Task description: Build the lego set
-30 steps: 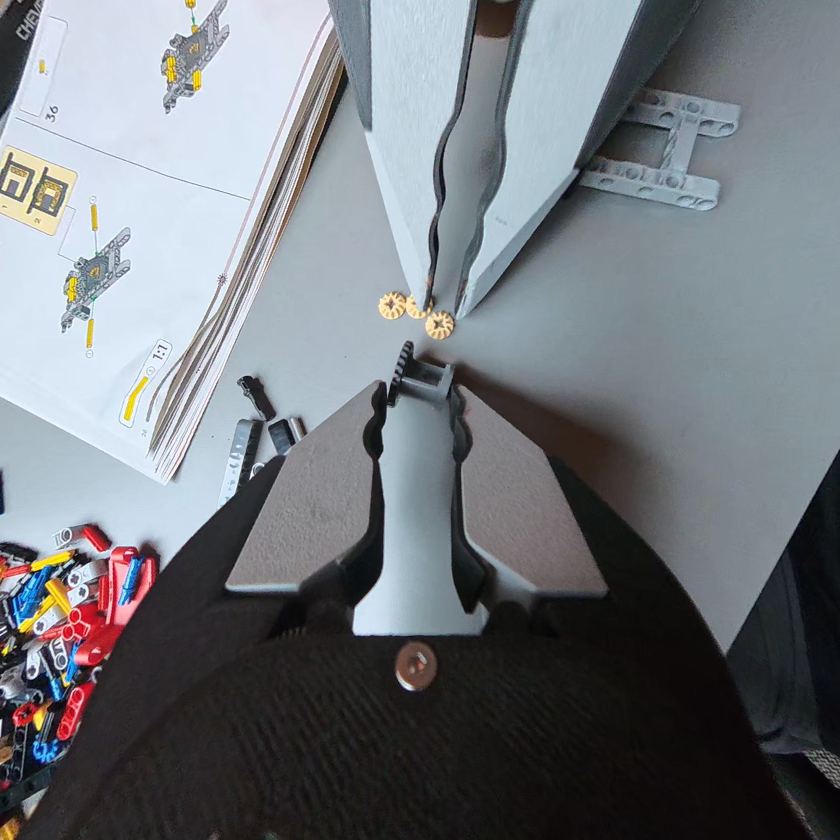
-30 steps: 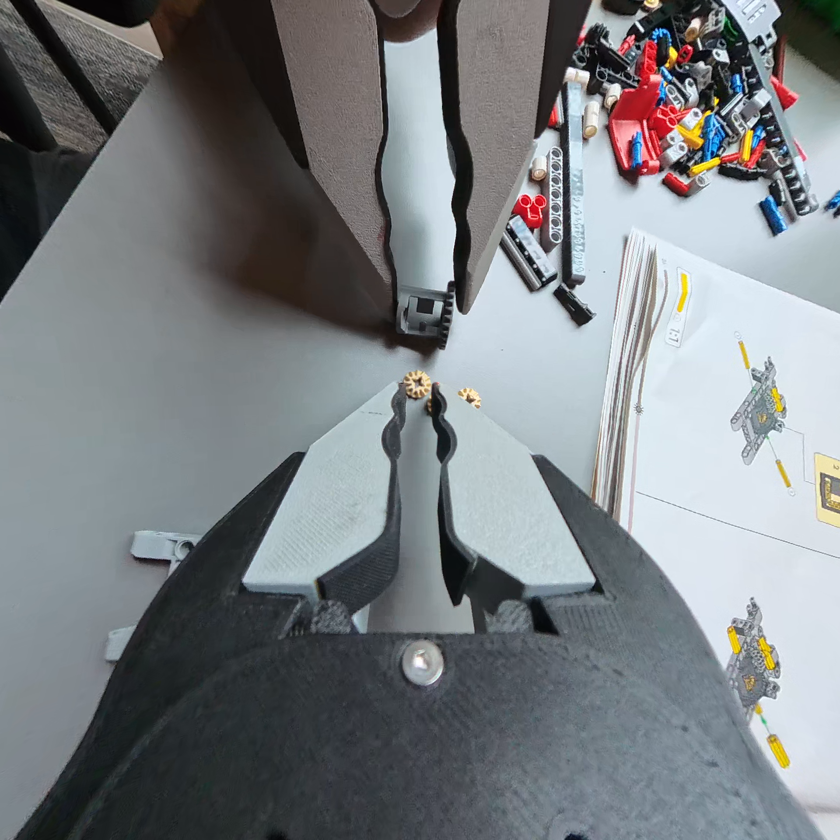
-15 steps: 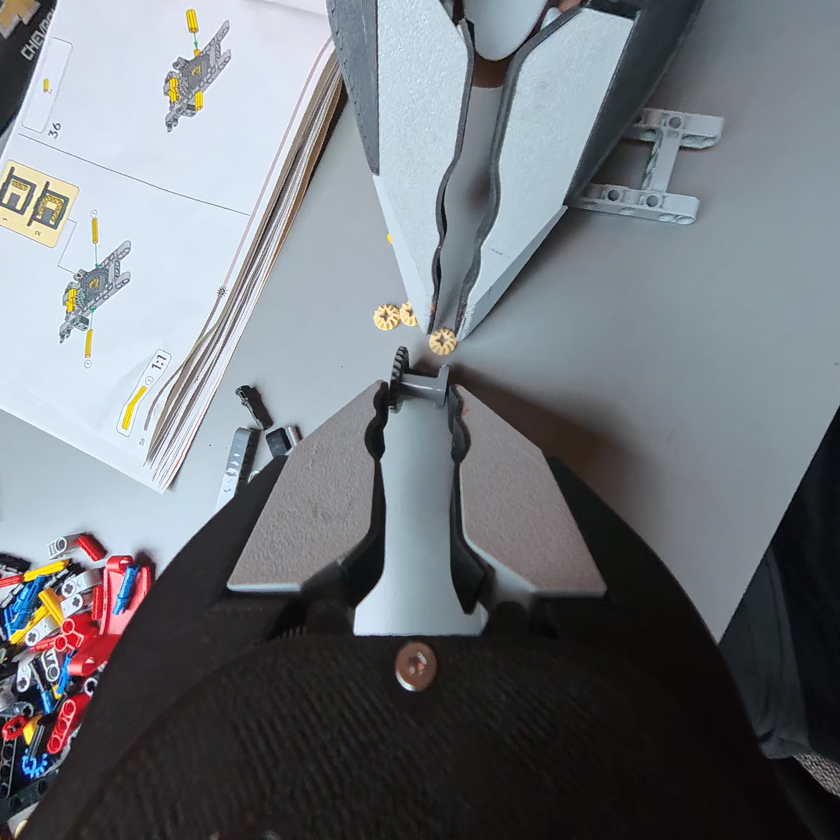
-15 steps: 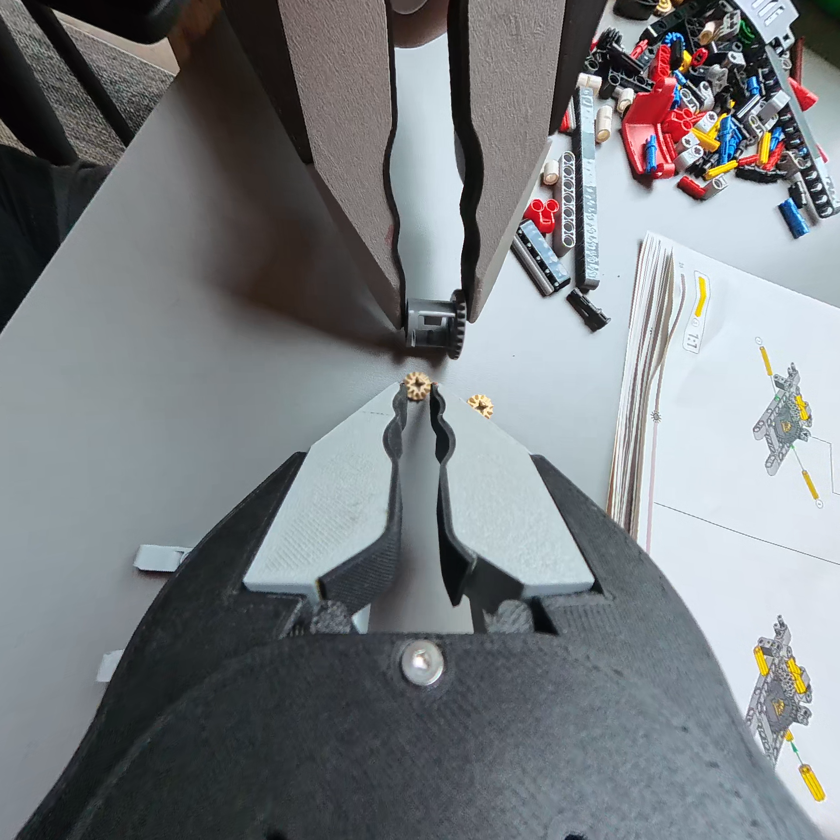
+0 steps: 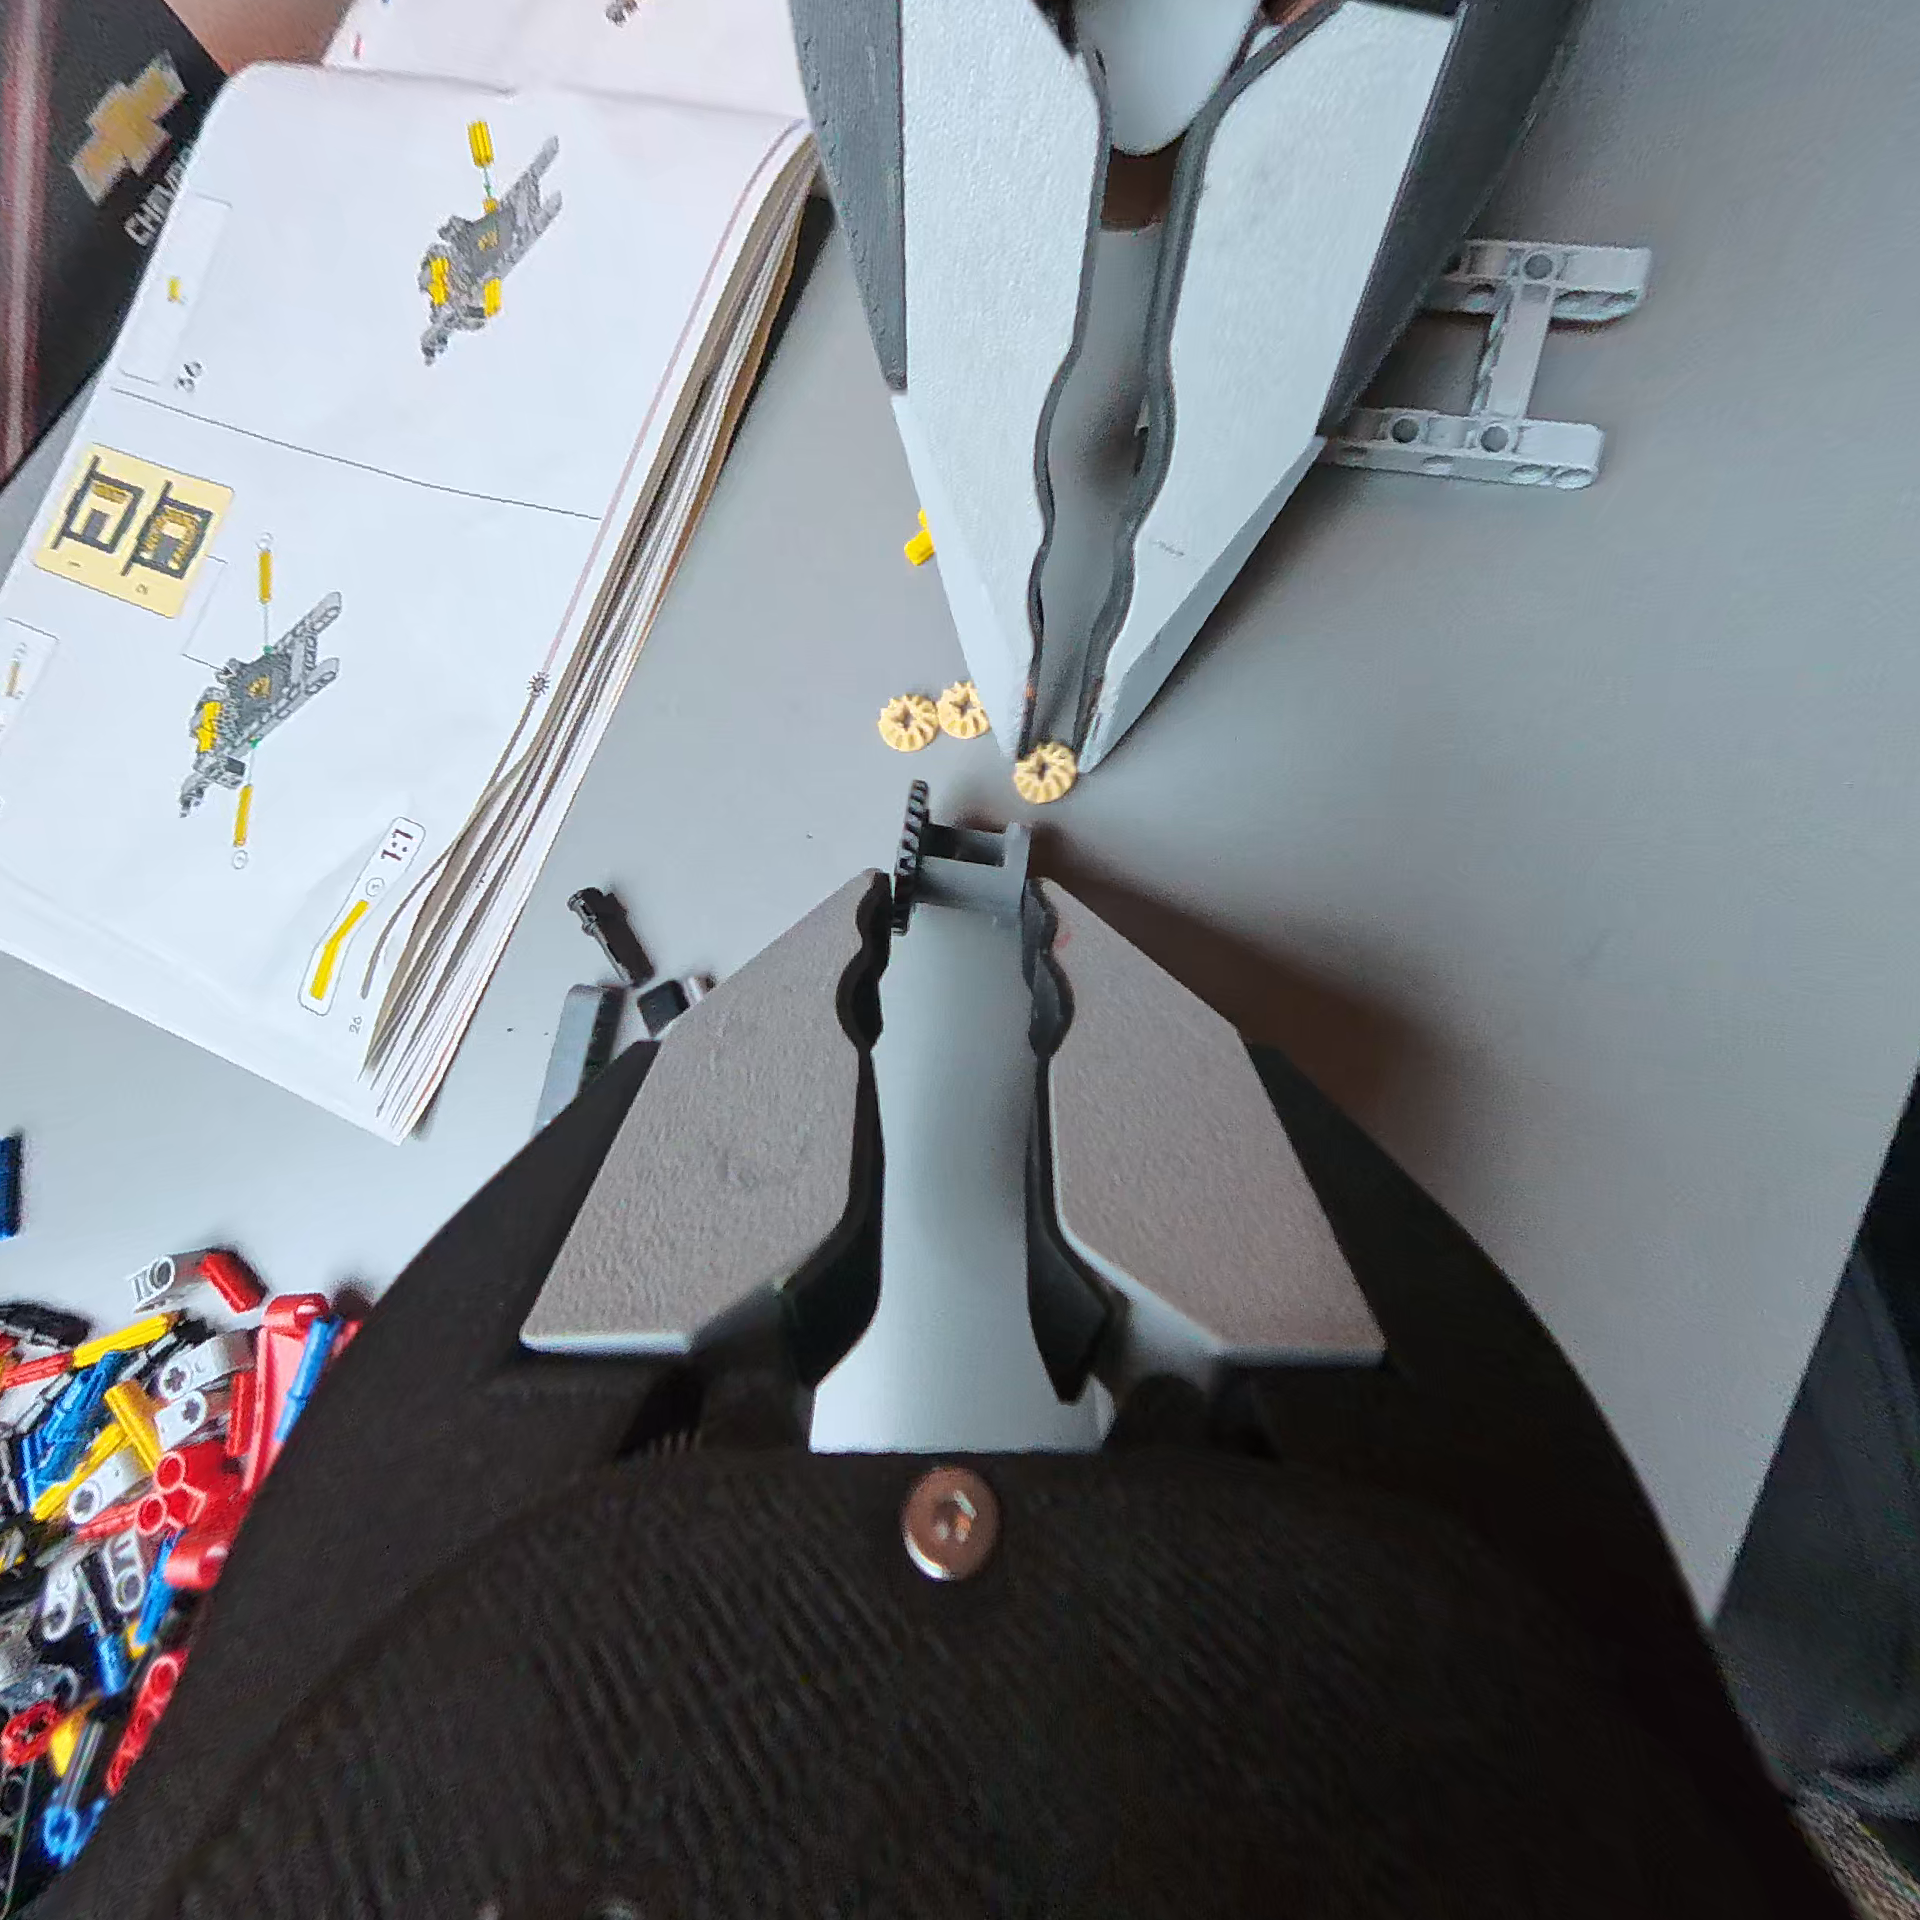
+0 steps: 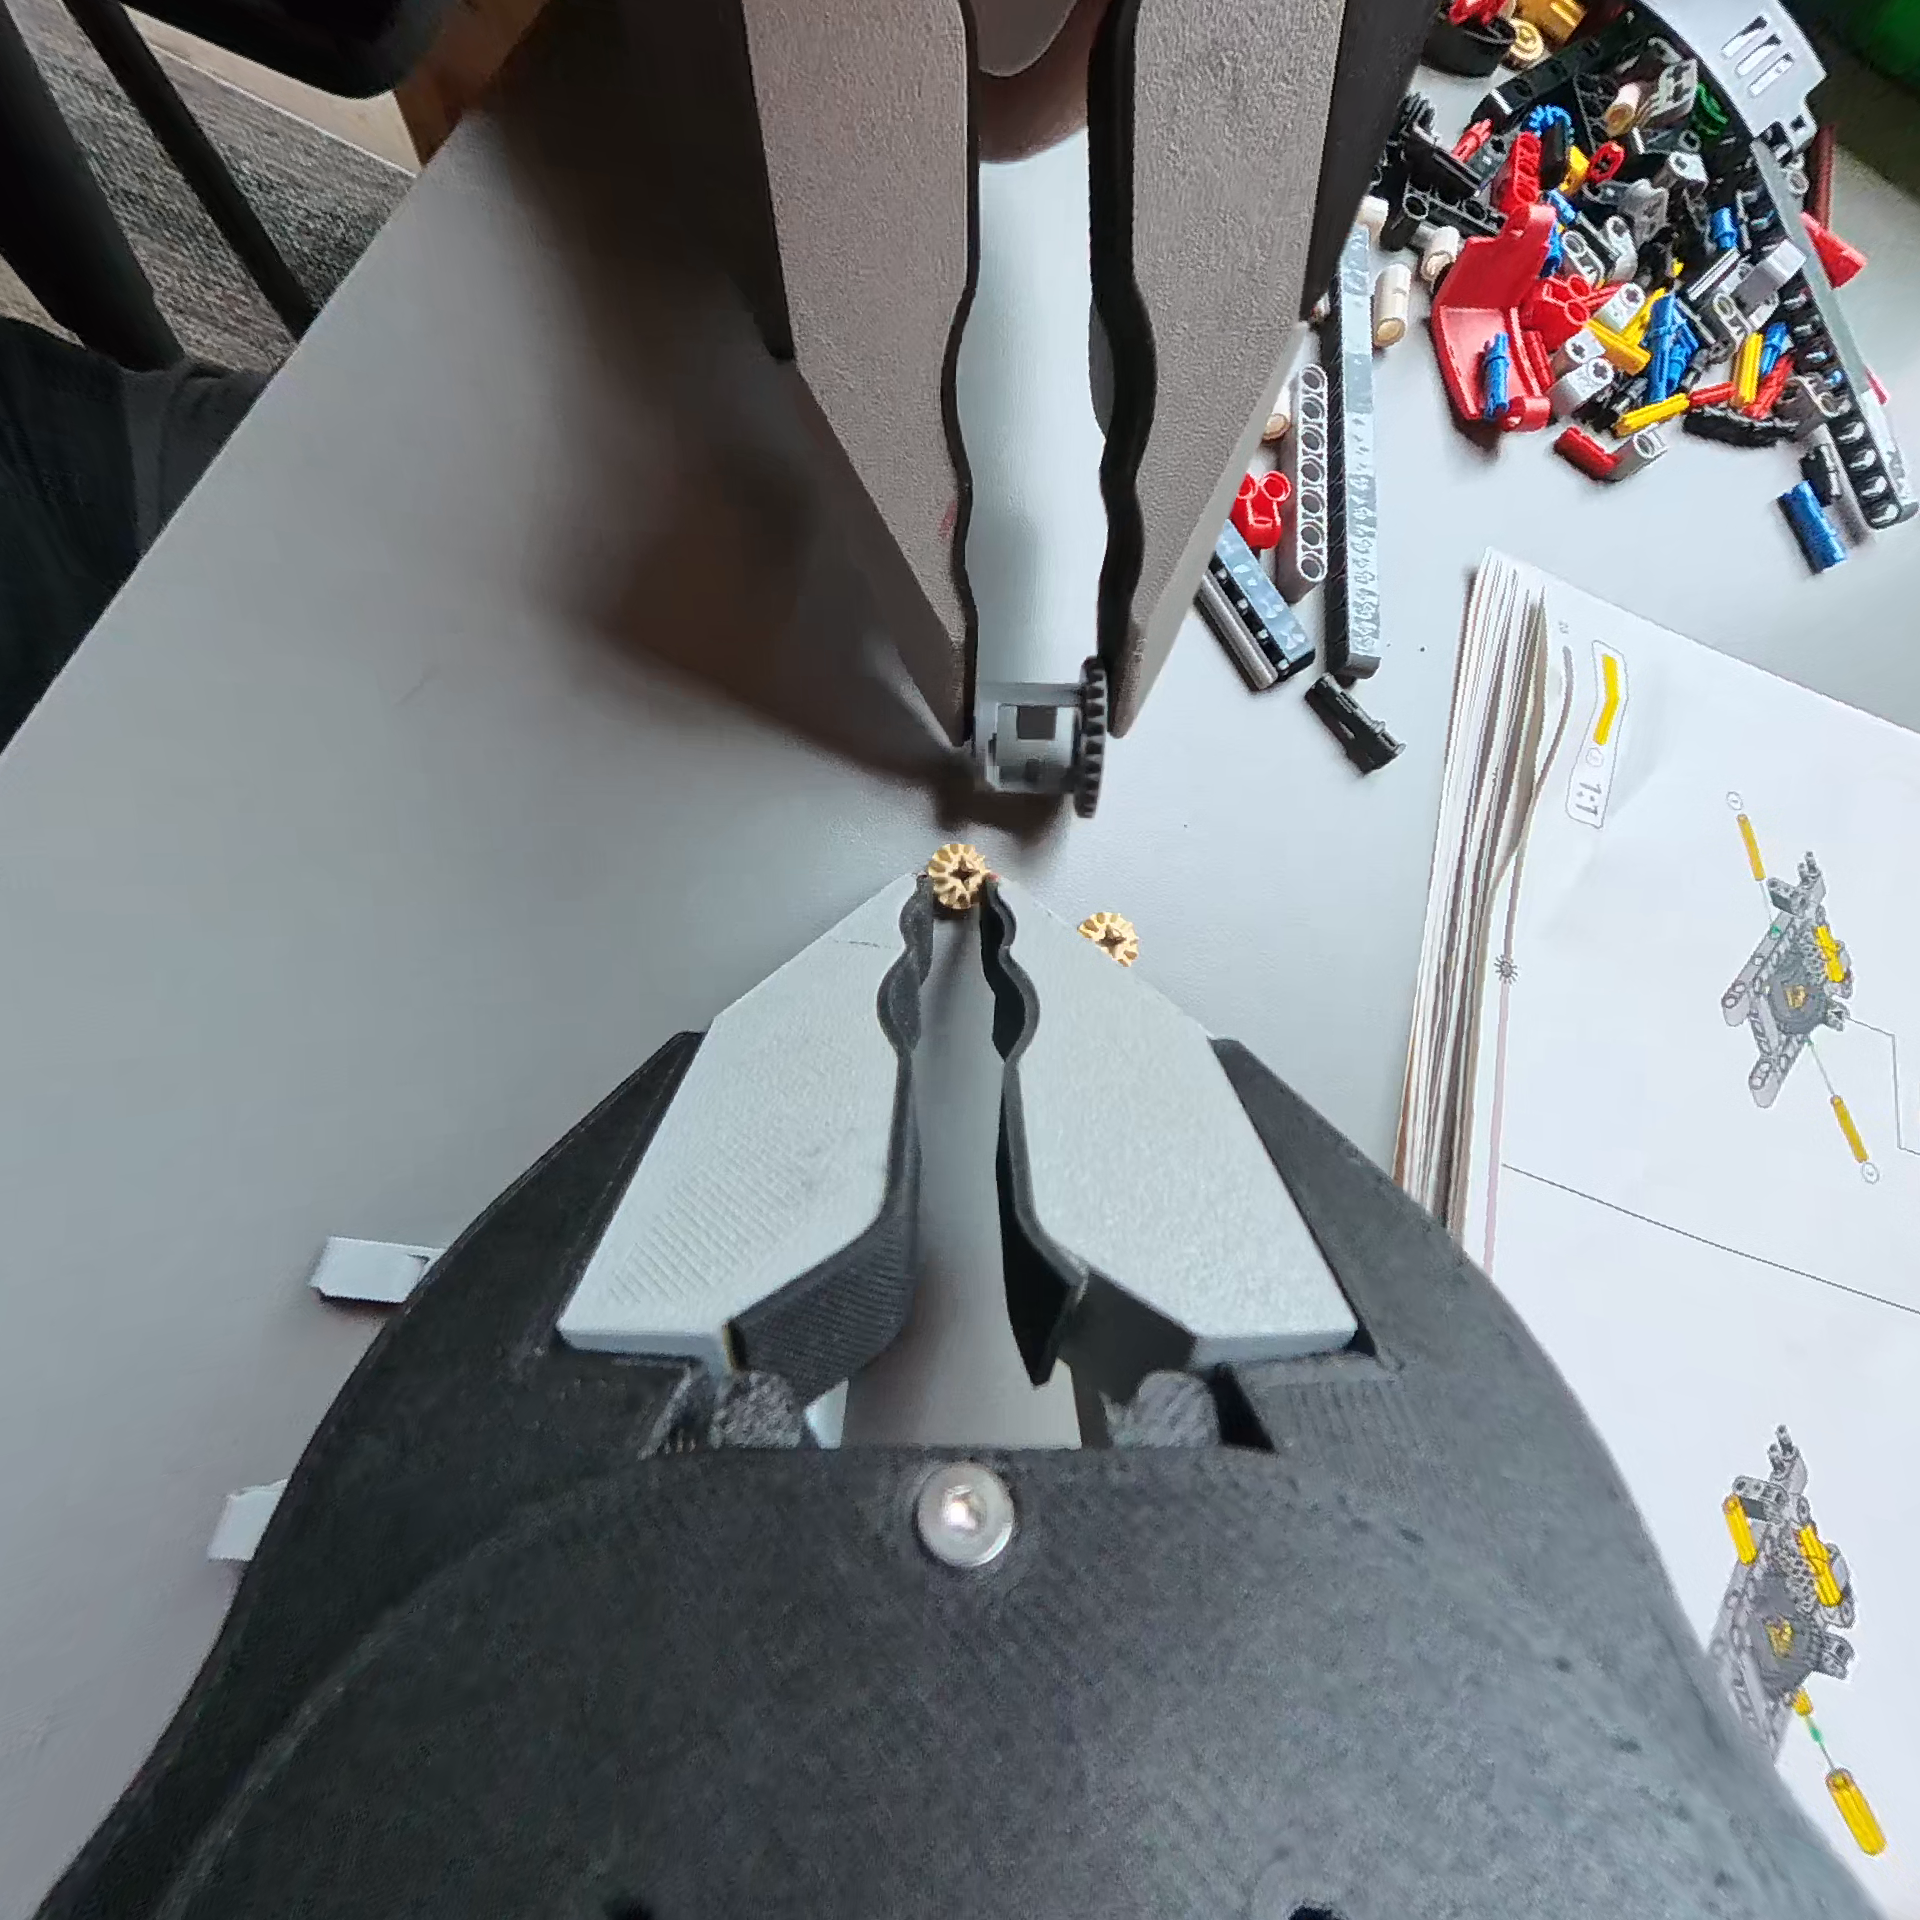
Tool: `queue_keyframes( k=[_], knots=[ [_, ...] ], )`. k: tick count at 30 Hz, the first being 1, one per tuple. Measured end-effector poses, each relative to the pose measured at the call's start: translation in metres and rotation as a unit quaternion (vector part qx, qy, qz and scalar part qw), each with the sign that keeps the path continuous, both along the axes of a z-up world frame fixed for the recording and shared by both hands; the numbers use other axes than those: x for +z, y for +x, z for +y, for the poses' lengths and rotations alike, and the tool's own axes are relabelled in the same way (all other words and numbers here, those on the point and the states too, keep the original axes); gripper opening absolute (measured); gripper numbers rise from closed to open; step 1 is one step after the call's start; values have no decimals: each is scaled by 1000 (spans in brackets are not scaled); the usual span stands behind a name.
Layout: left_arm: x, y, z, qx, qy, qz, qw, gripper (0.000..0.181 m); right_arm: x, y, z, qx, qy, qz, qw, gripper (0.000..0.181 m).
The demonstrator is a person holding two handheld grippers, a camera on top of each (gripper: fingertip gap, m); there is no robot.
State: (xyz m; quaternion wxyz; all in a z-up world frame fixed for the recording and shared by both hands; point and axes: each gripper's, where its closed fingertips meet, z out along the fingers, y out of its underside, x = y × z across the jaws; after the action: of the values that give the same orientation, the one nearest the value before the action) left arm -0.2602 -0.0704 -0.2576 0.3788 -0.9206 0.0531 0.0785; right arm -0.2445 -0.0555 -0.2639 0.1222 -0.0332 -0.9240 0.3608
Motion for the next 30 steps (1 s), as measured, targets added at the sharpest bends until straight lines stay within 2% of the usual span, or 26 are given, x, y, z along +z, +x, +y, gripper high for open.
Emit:
queue_keyframes(
  k=[12,15,18,30],
  knots=[
    [-3,6,-2,-11,1,-33,999,23,10,-1,2,0,-23,6,1000,5],
    [-5,15,-2,-22,-16,-61,998,22,16,3,-2,12,-34,12,999,5],
    [-4,20,1,-29,-19,-58,998,22,22,10,-7,33,-42,30,998,5],
    [-3,28,7,-44,-19,-68,997,22,15,14,-9,50,-5,76,996,4]
  ],
)
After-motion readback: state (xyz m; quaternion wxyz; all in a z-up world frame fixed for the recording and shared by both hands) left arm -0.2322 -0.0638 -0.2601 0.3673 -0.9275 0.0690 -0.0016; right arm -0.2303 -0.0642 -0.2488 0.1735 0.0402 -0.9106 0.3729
